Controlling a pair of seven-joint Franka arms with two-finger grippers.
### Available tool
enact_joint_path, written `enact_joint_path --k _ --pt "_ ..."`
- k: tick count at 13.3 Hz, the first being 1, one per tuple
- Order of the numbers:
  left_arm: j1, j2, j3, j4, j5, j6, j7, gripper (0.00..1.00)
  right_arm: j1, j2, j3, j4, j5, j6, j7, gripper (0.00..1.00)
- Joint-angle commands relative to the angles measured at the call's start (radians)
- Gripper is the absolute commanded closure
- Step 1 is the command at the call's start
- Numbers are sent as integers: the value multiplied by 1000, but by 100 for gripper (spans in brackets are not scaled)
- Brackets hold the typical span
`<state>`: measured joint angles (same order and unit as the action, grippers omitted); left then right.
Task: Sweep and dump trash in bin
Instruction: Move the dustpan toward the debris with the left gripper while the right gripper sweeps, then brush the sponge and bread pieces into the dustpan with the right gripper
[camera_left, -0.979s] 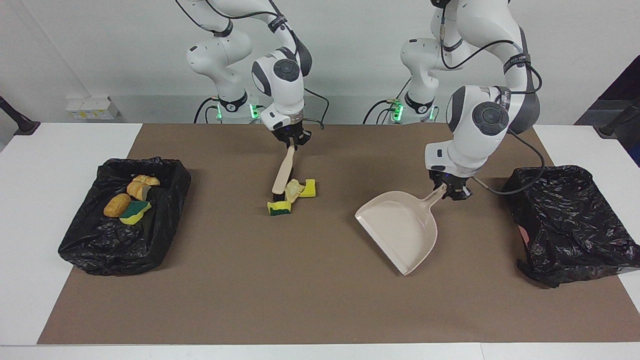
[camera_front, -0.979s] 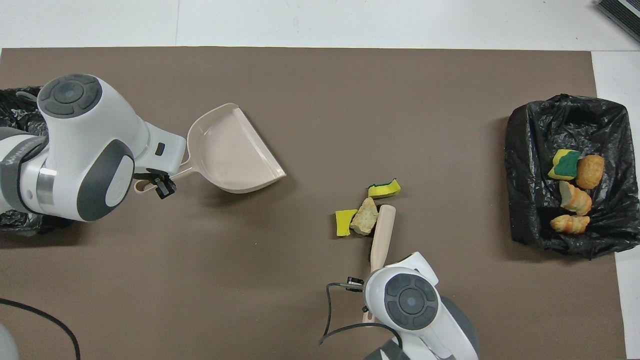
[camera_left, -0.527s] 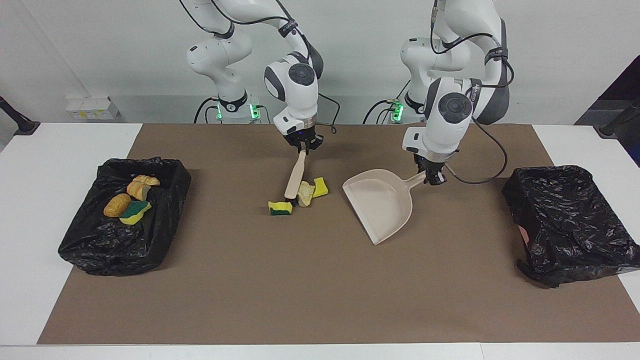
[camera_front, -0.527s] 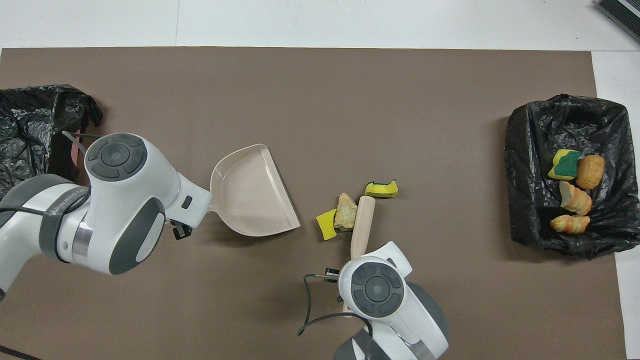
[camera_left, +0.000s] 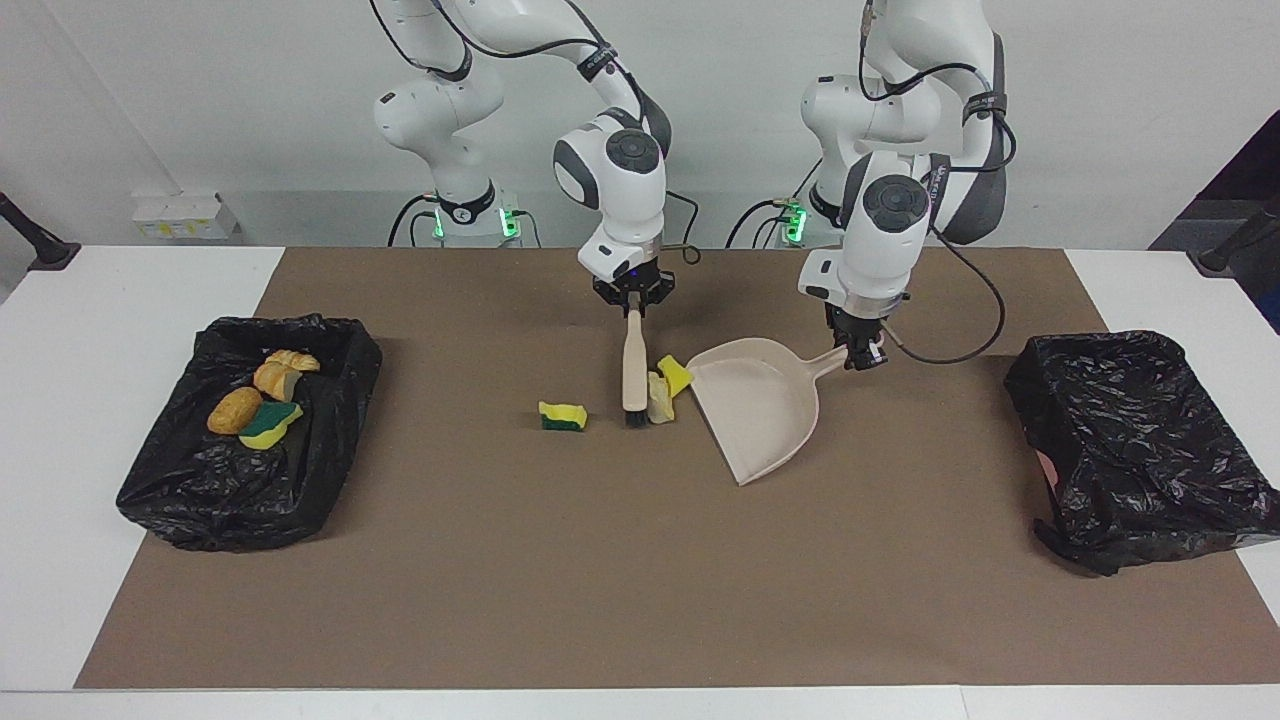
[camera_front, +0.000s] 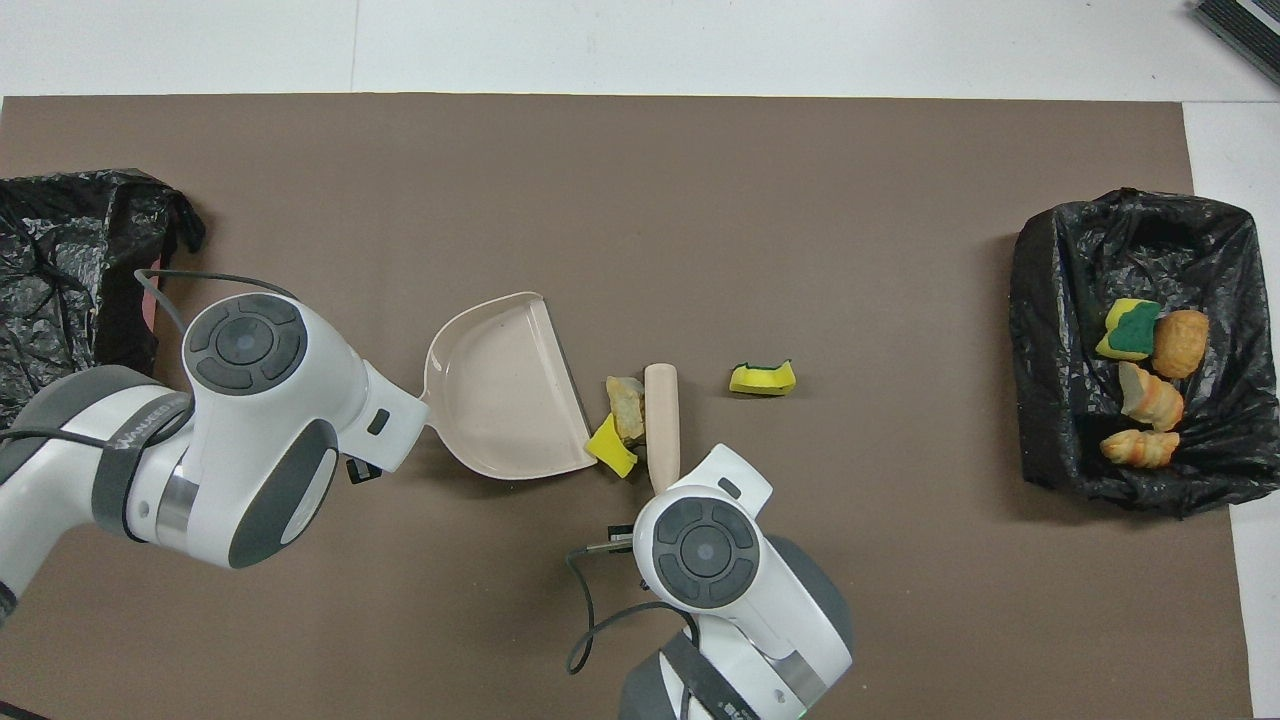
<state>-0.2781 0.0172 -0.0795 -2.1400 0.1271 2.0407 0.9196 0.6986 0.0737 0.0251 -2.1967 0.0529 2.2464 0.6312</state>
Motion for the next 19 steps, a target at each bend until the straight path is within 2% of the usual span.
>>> enact_joint_path --k 1,5,7,11,14,17,19 --pt "-13 -51 9 -70 16 36 105 100 -17 44 4 72 24 -2 -79 100" --pt "-20 -91 7 -145 16 102 125 100 -5 130 4 245 246 4 -116 100" --pt "-16 -91 9 -149 16 110 124 100 -14 144 3 305 268 -24 -70 100" --pt "-6 -92 9 -152 14 110 125 100 -72 59 -19 305 240 -265 -59 100" --pt "-4 -92 9 -153 16 110 127 100 -125 12 -17 302 58 -407 -64 100" --pt "5 -92 9 -155 14 110 127 100 -209 12 -16 279 -28 -413 -86 100" --pt "7 -94 10 -153 16 95 133 100 -272 -24 -17 194 -91 -395 -138 100"
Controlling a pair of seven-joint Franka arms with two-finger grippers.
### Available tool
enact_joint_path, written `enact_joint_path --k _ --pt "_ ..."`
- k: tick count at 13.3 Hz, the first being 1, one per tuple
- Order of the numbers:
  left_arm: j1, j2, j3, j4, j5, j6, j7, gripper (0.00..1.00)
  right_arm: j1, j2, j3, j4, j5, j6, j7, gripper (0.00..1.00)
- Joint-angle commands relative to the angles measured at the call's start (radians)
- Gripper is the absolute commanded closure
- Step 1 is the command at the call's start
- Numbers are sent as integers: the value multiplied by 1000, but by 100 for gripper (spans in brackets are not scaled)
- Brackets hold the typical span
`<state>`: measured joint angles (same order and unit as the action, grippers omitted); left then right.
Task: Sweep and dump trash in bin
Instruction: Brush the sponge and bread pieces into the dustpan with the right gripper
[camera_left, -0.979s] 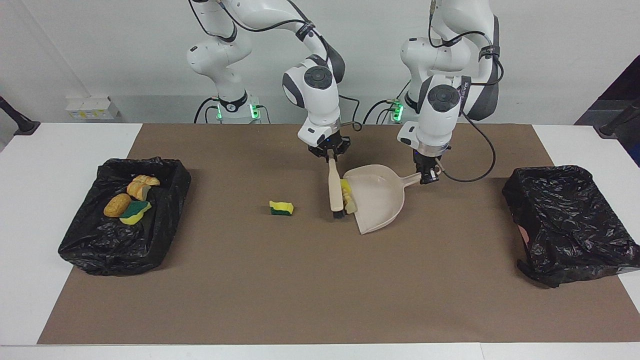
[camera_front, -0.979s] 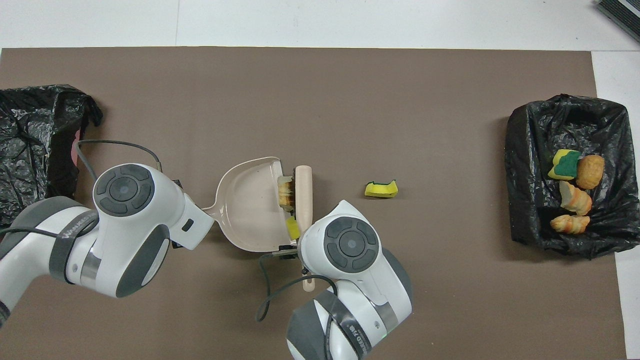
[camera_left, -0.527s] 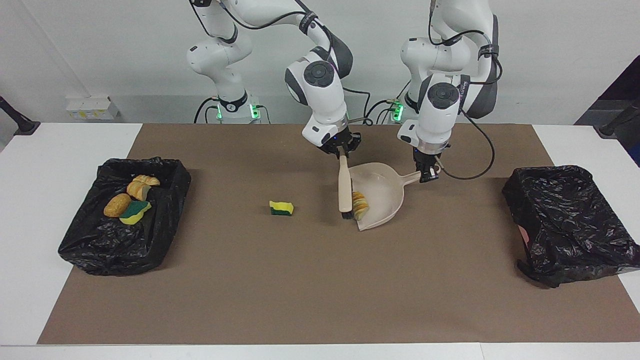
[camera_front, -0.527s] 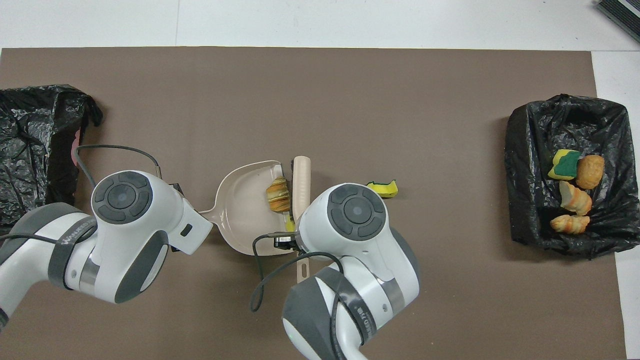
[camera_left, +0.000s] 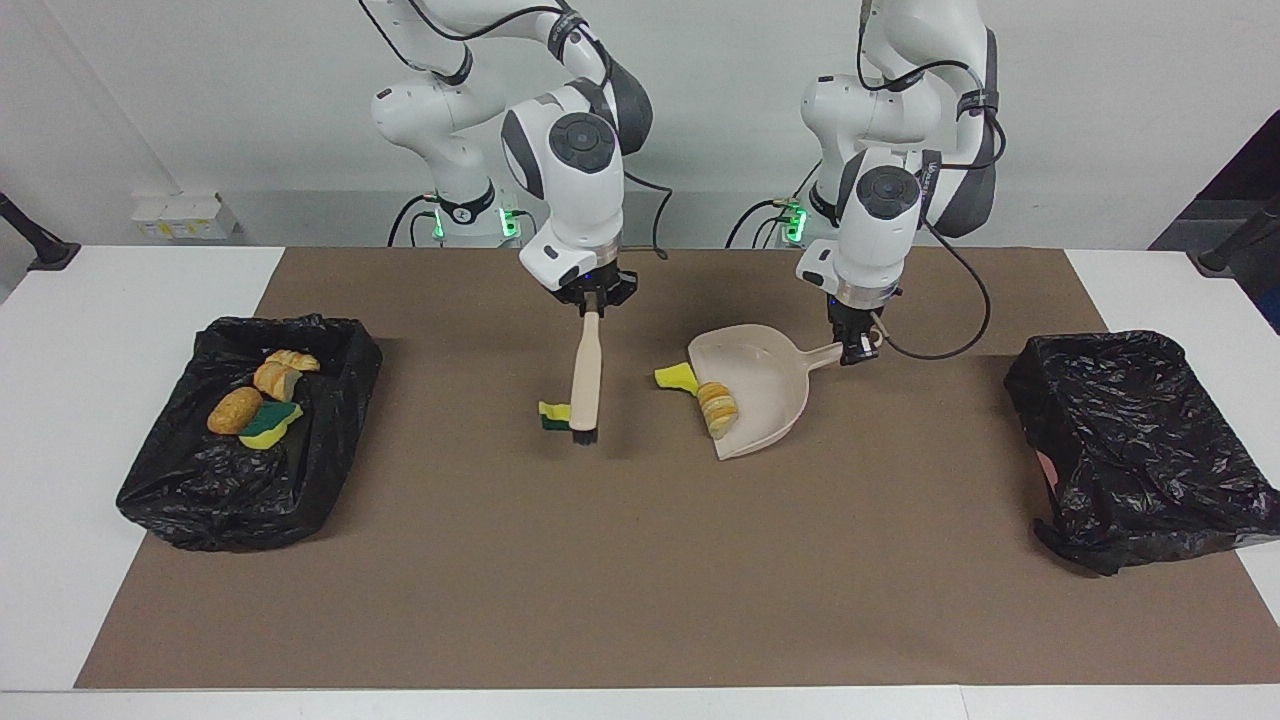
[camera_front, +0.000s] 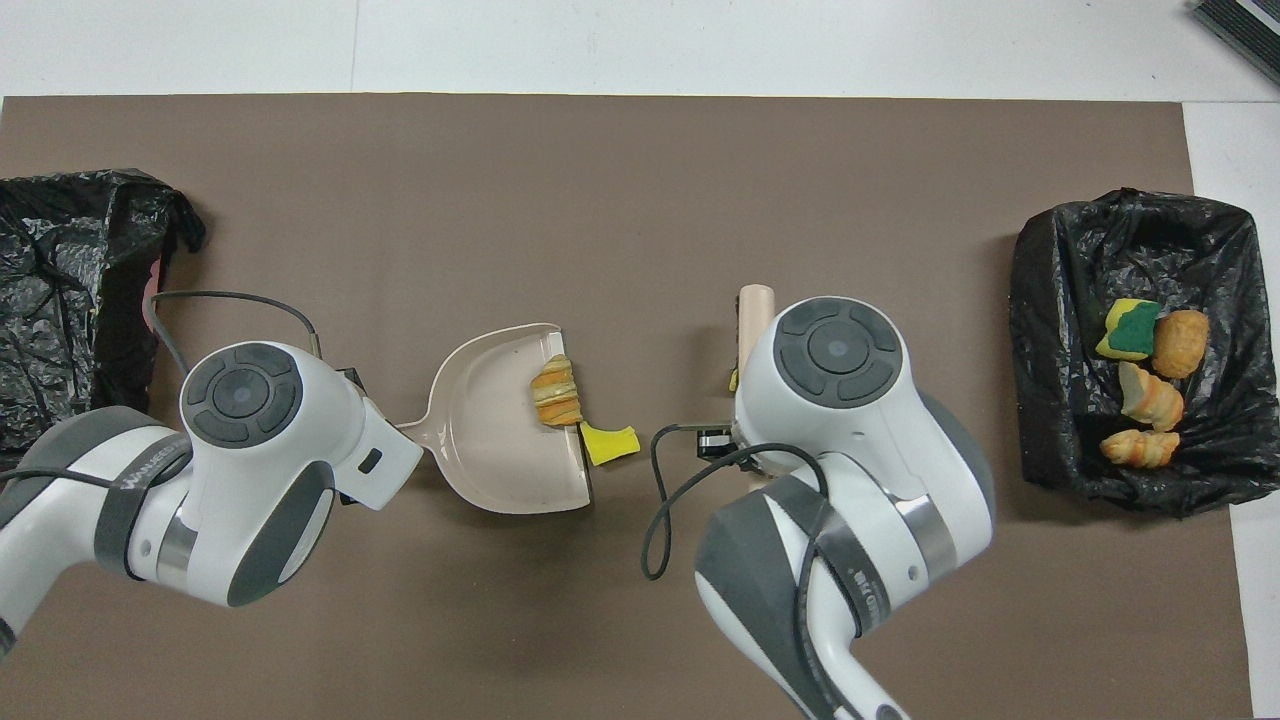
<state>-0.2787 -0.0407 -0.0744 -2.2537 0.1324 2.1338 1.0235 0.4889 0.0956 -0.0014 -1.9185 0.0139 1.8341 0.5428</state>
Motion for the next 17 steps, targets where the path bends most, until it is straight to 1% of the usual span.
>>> enact_joint_path --k 1,2,3,4,6,8,10,12,15,17 --pt "10 -36 5 -38 22 5 67 100 -100 -68 12 -133 -83 36 -94 100" --pt "16 -36 5 -40 33 12 114 100 -127 -85 11 -180 -87 77 -127 100" --pt "16 -38 5 -43 35 14 131 100 -159 -105 14 -232 -88 132 -159 100" --pt "15 -42 5 -56 35 14 132 100 -168 -115 14 -262 -88 183 -177 100" --pt "15 -79 5 -115 33 38 126 100 -155 -94 17 -266 -81 214 -172 100" --pt "12 -81 5 -116 33 44 115 100 -115 -65 18 -261 -66 264 -158 100" --pt "10 -81 5 -116 33 44 113 100 -101 -36 23 -257 -43 304 -173 100" --pt "12 -81 5 -116 33 46 103 100 -52 4 21 -234 -19 323 -202 100" --pt "13 -81 5 -116 33 51 99 100 25 52 21 -180 81 335 -230 100" --pt "15 -81 4 -118 33 52 93 100 72 58 23 -175 115 370 -236 100"
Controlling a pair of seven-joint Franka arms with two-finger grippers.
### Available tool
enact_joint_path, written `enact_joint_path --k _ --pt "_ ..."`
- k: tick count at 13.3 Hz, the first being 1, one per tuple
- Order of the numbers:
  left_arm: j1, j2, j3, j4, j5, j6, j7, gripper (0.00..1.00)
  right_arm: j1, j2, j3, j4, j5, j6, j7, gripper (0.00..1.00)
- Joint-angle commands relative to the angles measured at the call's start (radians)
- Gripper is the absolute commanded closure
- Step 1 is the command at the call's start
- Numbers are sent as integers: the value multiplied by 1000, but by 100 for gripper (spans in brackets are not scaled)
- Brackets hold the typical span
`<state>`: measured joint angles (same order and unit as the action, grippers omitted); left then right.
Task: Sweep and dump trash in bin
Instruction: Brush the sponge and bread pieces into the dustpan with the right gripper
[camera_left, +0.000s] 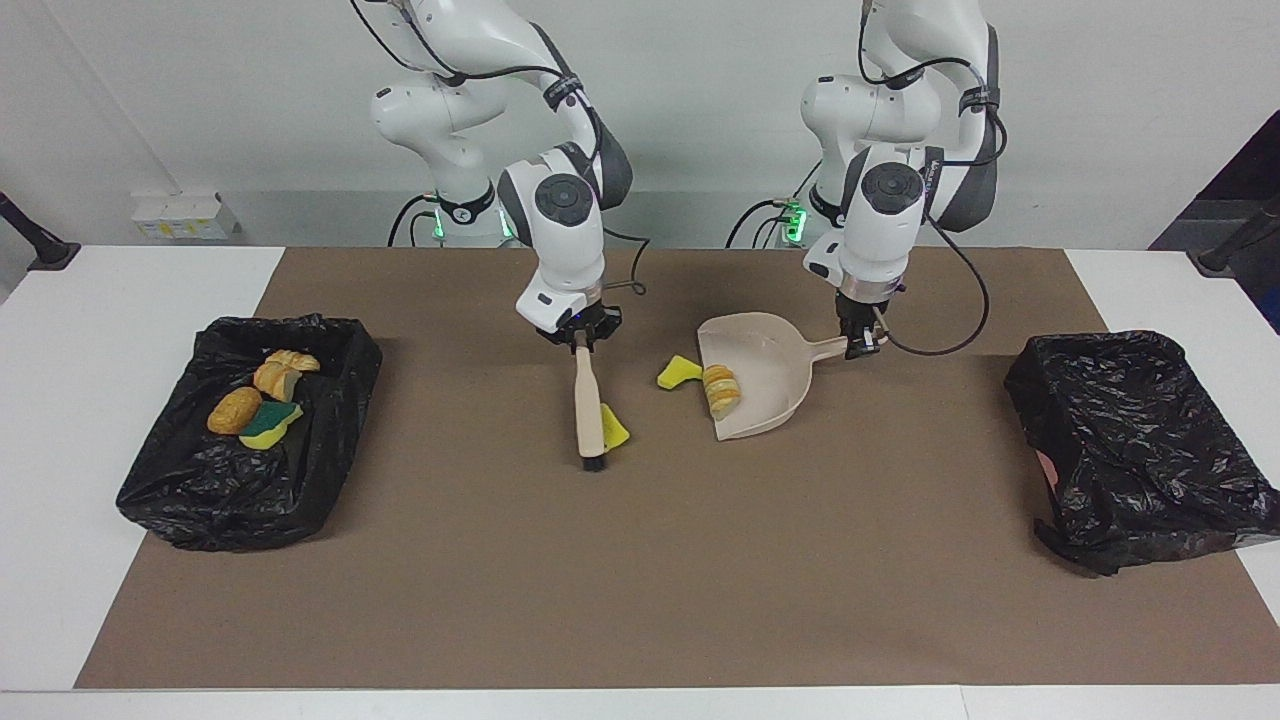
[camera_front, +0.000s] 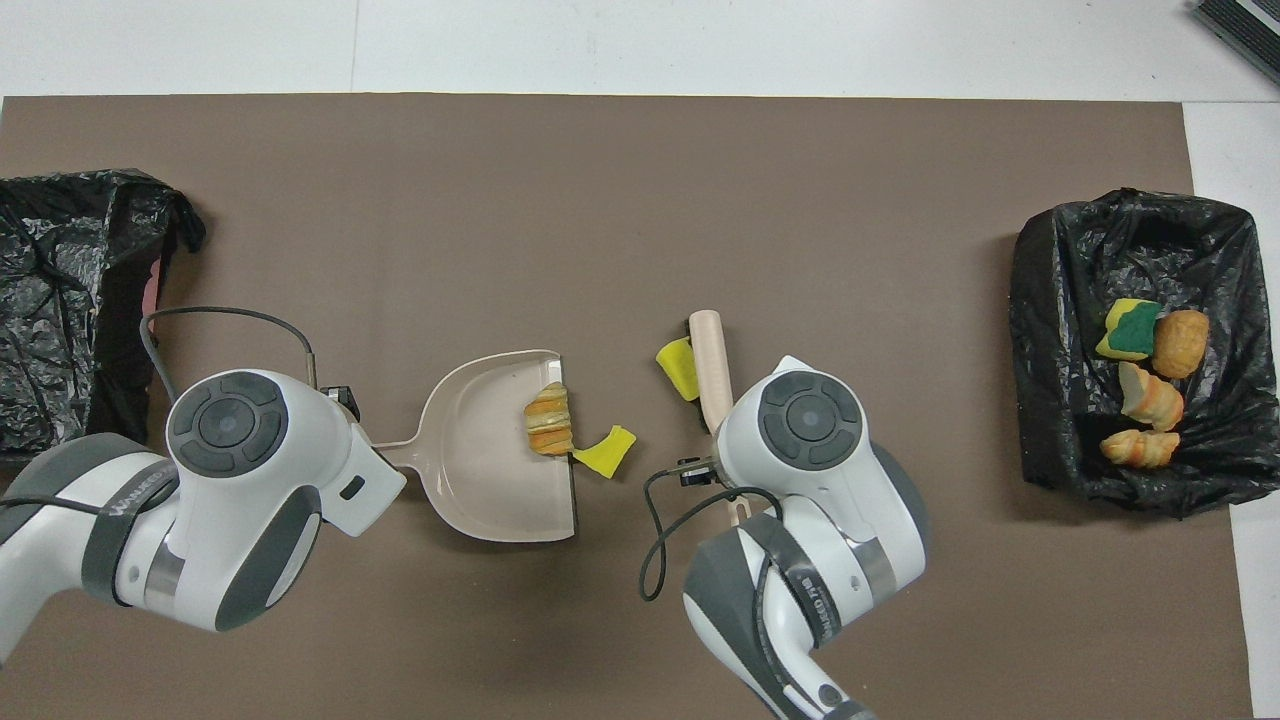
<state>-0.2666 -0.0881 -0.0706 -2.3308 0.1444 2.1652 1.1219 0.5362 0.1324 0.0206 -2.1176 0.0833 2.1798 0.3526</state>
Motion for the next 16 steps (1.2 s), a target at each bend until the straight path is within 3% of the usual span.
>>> enact_joint_path --k 1,6,9,16 --pt "4 -33 0 -39 21 21 -7 100 47 21 1 25 76 32 -47 100" --pt "7 -30 2 -41 21 36 -16 100 163 30 1 33 280 124 -50 100" --pt "23 -28 2 -38 20 33 -65 100 194 53 13 103 426 139 -41 100" --pt "75 -25 2 -9 -77 13 -151 100 179 -19 2 140 441 28 -11 100"
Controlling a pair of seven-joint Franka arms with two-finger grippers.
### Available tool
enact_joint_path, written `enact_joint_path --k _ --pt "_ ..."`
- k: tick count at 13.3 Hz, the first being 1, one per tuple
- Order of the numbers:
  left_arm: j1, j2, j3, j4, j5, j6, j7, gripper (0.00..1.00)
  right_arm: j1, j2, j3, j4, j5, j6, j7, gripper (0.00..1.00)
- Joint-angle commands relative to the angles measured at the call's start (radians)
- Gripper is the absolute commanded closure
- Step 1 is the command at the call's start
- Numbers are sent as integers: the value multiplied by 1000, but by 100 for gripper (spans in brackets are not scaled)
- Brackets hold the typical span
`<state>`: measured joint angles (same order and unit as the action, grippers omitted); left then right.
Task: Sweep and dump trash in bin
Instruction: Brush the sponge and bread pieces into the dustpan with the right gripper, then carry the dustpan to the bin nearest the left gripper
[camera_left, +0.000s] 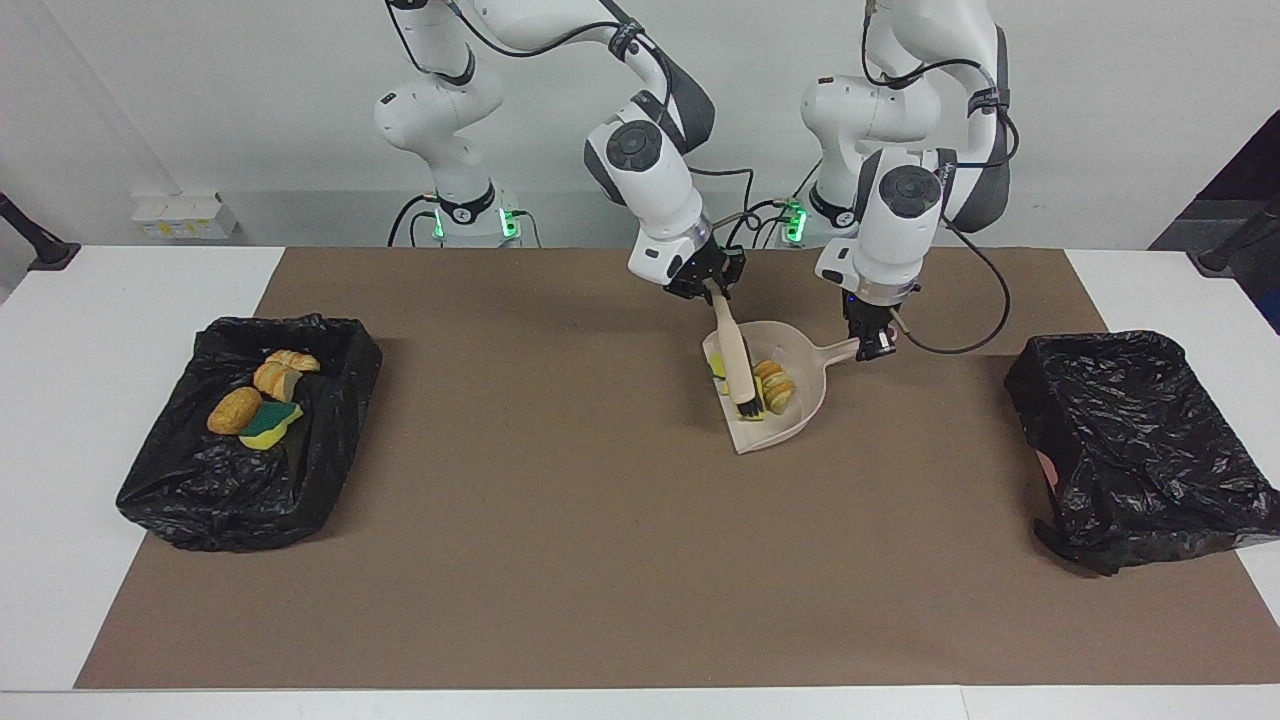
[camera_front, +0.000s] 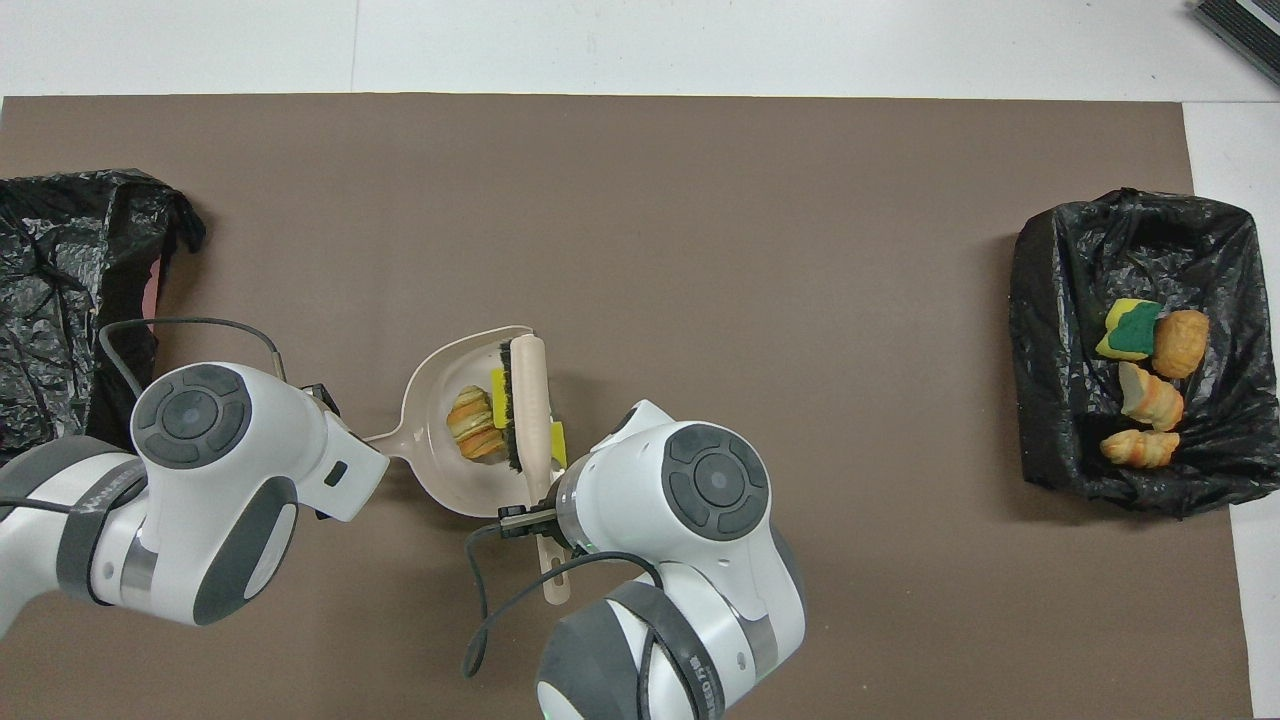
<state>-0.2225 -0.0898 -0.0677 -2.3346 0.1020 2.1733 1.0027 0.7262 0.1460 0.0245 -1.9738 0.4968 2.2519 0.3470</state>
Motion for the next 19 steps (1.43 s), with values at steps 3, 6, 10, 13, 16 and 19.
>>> enact_joint_path --k 3,6,10,13,16,19 --pt "60 -34 0 -5 -68 -7 -44 100 -59 -40 -6 -36 -24 -89 -11 100" --pt "127 -70 0 -3 -88 -15 -44 100 -109 -45 -5 -45 -174 -156 -14 100" --pt "230 -68 2 124 -91 -114 -68 100 -78 -74 -3 -112 -248 -152 77 100" --pt "313 -68 3 210 -117 -199 -61 100 17 -85 0 -129 -322 -153 246 100" --pt "345 -50 17 282 -117 -217 -72 100 134 -72 2 -203 -437 -72 464 100" --pt "501 -30 17 359 -107 -297 -30 100 211 -72 0 -250 -492 -48 602 100"
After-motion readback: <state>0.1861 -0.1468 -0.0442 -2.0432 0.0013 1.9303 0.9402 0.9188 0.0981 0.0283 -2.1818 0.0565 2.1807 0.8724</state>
